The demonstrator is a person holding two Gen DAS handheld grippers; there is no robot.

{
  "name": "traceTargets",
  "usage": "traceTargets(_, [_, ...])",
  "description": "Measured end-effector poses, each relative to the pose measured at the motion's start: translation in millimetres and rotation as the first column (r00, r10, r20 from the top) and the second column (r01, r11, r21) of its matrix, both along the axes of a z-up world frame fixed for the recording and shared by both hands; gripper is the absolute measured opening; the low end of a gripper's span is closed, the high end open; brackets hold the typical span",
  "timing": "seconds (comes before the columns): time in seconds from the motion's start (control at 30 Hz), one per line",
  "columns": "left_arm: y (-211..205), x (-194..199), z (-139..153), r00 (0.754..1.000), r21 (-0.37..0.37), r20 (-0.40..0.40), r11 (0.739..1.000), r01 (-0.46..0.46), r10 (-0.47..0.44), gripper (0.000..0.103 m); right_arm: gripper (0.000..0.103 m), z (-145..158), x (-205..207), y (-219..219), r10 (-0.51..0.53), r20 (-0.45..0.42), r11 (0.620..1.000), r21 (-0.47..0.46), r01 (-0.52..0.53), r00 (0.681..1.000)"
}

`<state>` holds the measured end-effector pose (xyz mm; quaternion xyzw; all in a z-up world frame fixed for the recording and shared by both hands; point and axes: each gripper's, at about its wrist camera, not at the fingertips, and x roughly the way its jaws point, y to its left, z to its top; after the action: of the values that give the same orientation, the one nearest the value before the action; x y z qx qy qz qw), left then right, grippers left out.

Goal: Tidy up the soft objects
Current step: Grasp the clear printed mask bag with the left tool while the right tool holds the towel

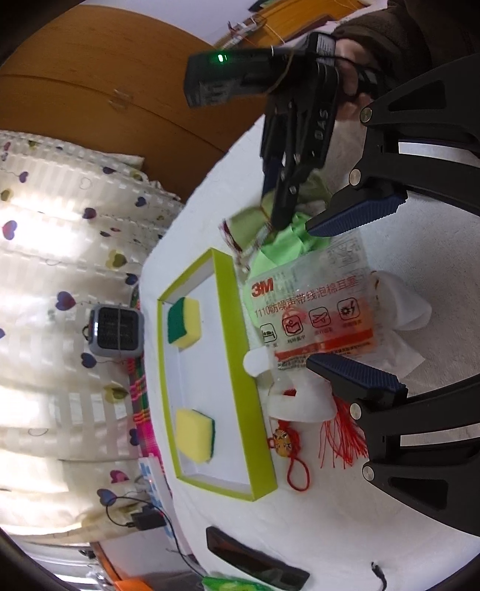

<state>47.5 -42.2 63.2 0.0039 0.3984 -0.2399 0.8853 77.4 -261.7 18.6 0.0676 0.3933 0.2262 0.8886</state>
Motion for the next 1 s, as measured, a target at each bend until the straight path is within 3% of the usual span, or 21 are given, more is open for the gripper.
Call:
traceTargets(0.4, [-10,6,-14,0.997,0.084,-0.03,0.994,-0.065,0.068,0.066,0.035,3,-10,-23,-0.067,0.023,0.997,-0.037,0.068,0.997])
traceTargets(0.77, [2,15,-25,0.989,-0.004,-0.102,0.994,-0.11,0.109,0.065,0.035,1,-15,-28,-0.09,0.023,0.995,-0.052,0.091,0.996])
traceTargets(0.87, [5,15,-27,0.988,-0.02,-0.104,0.992,-0.121,0.118,0.062,0.035,1,-15,-28,-0.09,0.02,0.994,-0.052,0.091,0.996])
traceTargets(1.0, [8,17,-27,0.987,-0.047,-0.105,0.991,-0.129,0.123,0.045,0.035,0,-16,-28,-0.096,0.015,0.994,-0.046,0.097,0.995])
